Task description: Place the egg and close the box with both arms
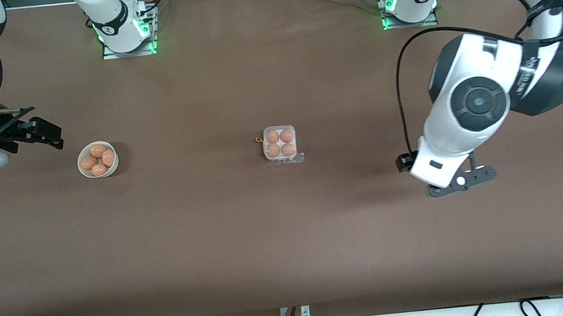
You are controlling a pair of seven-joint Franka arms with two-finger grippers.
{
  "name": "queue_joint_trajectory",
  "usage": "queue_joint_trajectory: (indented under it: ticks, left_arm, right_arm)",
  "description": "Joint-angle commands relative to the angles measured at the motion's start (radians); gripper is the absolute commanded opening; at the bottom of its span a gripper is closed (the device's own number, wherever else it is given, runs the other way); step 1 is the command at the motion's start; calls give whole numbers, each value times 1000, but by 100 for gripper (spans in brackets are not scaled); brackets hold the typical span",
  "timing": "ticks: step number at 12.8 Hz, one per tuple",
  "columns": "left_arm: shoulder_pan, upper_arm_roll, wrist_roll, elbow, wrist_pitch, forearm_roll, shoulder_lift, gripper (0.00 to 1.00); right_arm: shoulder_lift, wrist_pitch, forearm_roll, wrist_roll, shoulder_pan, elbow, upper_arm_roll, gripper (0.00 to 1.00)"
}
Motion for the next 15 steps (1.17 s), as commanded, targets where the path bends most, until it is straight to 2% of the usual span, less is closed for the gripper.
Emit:
queue_joint_trajectory:
  ticks: [1,3,7,9,11,12,15]
  left_arm:
    - [65,10,176,-22,-18,15,-82,99]
    - [73,78,227,-45,-35,5,-141,100]
    - [110,230,483,-58,-96,-136,-254,100]
    - [154,244,561,-100,-98,-153,-315,100]
    - [200,255,572,-159,-95,-221,-372,100]
    - [193,301,572,-189,-93,-254,-398,100]
    - [181,379,574,-255,-89,-329,-451,100]
  right_arm:
    - [-4,6,-10,-7,-10,-1,8,100]
    - [-4,6,-10,-7,-10,-2,8,100]
    - [-4,6,-12,-7,-10,-1,8,100]
    - [-4,6,-13,-7,-10,-1,8,100]
    - [-4,6,-13,-7,-10,-1,8,100]
    - [-4,6,-15,-7,-10,-1,8,100]
    - [-4,8,-17,-7,-10,-1,8,100]
